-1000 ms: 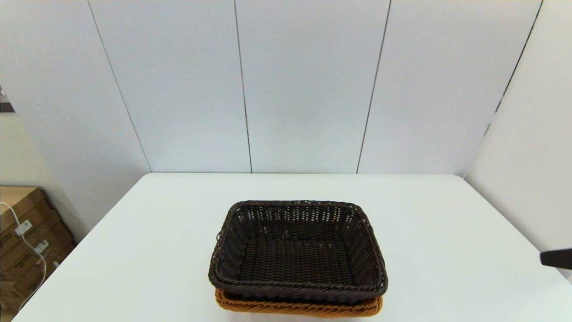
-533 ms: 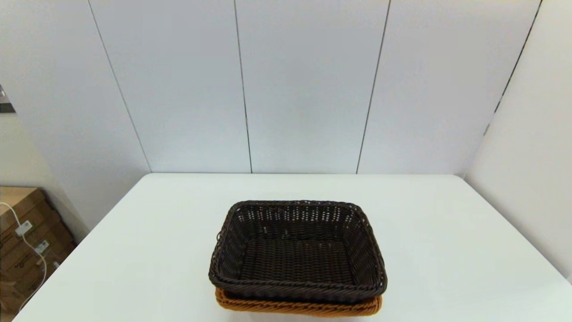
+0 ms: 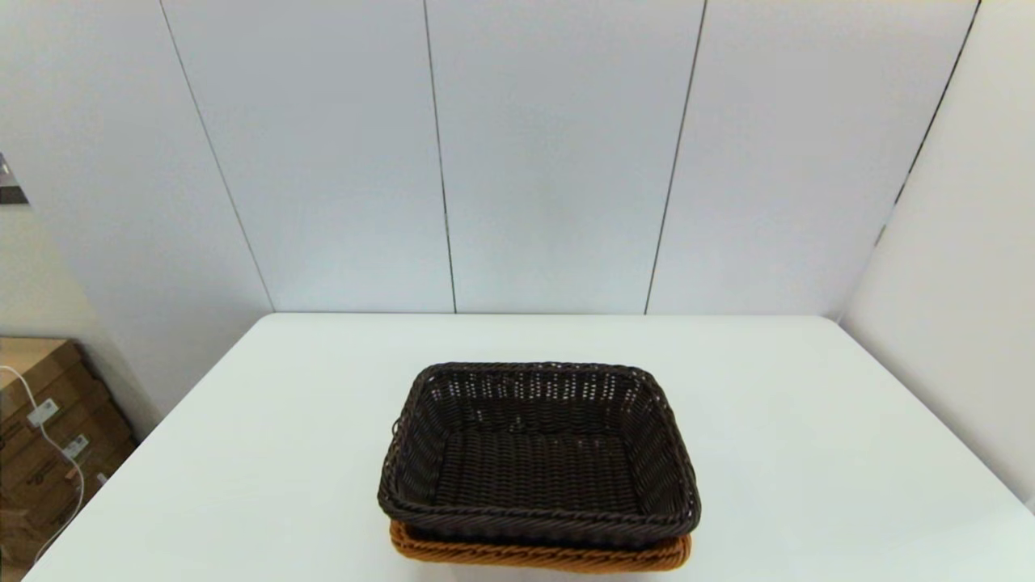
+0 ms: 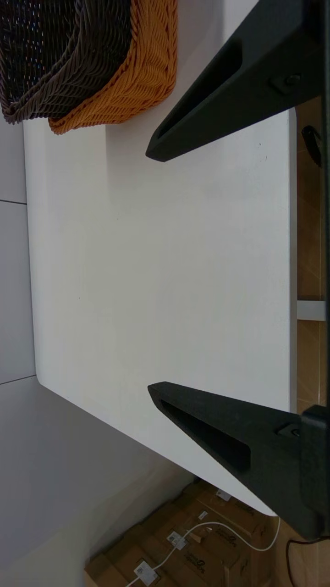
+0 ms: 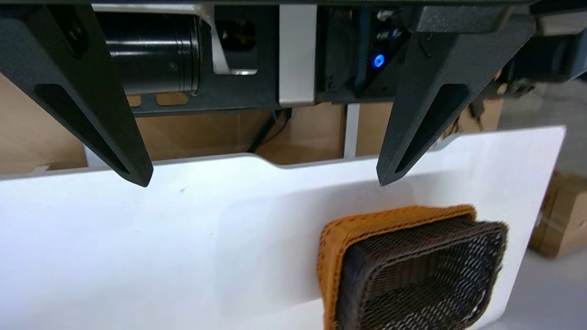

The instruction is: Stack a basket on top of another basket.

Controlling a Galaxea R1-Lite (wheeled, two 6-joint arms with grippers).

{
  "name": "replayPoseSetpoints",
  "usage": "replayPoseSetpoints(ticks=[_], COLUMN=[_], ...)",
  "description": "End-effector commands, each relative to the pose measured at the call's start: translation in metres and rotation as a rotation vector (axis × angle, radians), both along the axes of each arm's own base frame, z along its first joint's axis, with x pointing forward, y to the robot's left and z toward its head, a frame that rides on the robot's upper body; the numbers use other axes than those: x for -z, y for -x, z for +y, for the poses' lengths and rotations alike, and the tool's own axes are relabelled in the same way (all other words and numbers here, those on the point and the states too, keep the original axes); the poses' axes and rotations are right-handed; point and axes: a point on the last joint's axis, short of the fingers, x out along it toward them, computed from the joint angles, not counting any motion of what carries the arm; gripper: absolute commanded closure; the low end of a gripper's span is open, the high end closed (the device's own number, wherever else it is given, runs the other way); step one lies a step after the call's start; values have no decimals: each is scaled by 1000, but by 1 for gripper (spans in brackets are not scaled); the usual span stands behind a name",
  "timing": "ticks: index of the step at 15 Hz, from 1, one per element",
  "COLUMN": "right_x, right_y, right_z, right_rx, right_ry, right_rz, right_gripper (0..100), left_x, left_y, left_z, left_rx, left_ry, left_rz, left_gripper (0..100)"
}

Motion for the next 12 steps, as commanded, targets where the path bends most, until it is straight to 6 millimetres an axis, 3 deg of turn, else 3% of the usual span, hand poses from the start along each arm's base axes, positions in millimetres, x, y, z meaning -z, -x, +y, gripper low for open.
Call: replayPoseSetpoints(ticks=[1,3,5,9,12], right_x=[30,38,54,71,100], right_y=[21,27,27,-5,-33], right_z=[3,3,2,-1,-3], right_rx=[11,4,11,100,110], right_ry=[48,57,195,355,453], right_rz=[-100,-175,-300,-360,-388], right_gripper=[0,0,0,0,0], left_x=[0,0,0,0,0], left_y=[0,0,0,0,0], left_z=[0,0,0,0,0], left_rx=[-1,-1,-1,-1,-1], left_ry=[0,0,0,1,1], left_rz=[2,2,2,2,2], left_gripper=[0,0,0,0,0])
